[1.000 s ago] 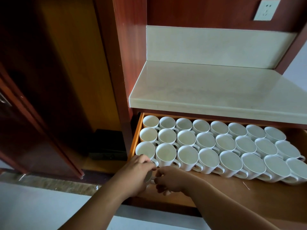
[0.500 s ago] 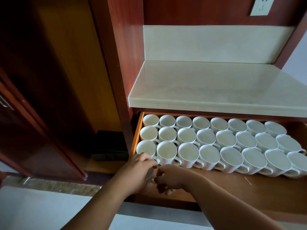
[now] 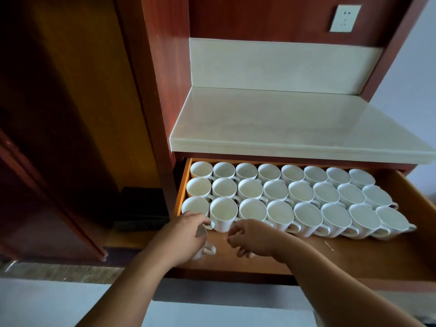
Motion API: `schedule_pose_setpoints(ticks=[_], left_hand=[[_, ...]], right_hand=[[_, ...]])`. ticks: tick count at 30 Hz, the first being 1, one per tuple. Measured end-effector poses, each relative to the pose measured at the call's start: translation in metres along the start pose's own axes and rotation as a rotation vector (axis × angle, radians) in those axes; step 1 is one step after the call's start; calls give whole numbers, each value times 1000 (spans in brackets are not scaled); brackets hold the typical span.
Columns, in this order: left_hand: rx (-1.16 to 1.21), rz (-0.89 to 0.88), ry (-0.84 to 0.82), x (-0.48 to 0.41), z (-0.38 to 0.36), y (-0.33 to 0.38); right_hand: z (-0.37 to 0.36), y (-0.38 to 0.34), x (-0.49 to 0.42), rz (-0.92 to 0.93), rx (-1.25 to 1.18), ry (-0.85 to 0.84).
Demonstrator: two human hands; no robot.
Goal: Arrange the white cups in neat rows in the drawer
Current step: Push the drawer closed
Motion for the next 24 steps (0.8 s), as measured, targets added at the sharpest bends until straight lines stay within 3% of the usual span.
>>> schedule_pose_setpoints(ticks=[9,18,24], left_hand=[[13,-88,2,35,-25,87],[-99,25,18,62,-77,150],[-334,70,196,73,-91,156]], right_hand=[[98,47,113,-107,469,188],[145,109,222,-135,616,321],[132,129,240,-1,799,391]])
Point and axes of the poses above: each hand's wrist, its own x-axis away from the middle knuckle, its own z-axis out of the back of the hand, y = z × x, the point moved 4 cm from there along -x, towards the middle knuckle, and after that the axes turned 12 degrees about z, right-handed, at the moved point
